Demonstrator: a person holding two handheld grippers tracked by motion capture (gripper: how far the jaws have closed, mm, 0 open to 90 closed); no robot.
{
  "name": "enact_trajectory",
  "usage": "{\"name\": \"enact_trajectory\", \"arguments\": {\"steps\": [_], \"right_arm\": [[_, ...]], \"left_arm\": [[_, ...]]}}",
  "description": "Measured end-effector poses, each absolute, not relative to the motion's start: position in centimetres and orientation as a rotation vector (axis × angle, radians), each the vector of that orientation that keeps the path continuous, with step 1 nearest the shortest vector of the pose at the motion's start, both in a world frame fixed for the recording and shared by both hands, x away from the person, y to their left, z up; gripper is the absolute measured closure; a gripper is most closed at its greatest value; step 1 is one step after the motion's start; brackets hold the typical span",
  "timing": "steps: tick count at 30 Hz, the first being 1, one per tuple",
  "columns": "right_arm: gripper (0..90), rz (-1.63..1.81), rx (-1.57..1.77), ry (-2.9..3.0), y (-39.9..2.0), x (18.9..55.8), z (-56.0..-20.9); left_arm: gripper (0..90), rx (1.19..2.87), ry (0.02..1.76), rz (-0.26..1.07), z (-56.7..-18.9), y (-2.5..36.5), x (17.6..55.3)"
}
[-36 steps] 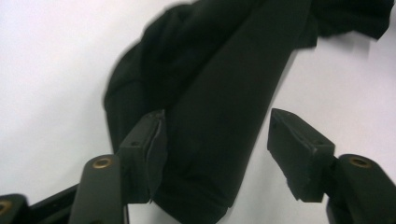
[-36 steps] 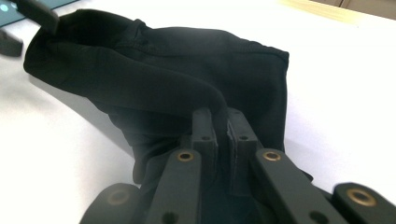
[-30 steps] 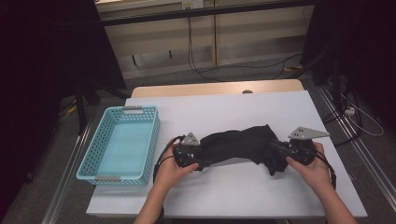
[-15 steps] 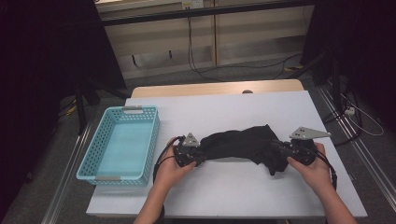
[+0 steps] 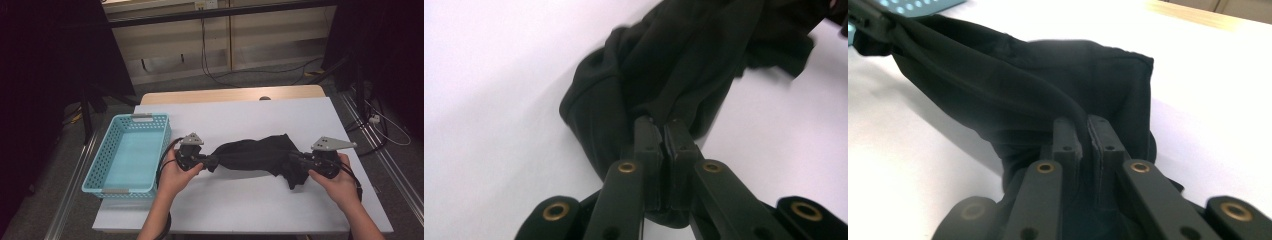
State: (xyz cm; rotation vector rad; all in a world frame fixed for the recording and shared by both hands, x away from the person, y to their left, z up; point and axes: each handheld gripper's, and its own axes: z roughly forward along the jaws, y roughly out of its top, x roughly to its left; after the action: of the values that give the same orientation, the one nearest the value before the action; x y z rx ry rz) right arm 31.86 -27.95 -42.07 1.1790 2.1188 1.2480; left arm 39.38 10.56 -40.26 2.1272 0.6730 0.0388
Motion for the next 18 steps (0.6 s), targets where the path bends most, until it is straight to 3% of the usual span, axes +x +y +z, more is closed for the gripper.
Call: {"name": "enact_trajectory", "arguments": {"steps": [9,18], "right_arm": [[83.7,1.317,1.144,2.116,-27.2,31.8,-39.7],[79.2,1.246,1.233,2.066,-28.0,34.4,-40.0]], "left_arm": [[87.0,2.055,0.725,0.028,-38.2,11.5,40.0],[86.9,2.024,0.907,0.069,-40.2,12.6,42.7]]}}
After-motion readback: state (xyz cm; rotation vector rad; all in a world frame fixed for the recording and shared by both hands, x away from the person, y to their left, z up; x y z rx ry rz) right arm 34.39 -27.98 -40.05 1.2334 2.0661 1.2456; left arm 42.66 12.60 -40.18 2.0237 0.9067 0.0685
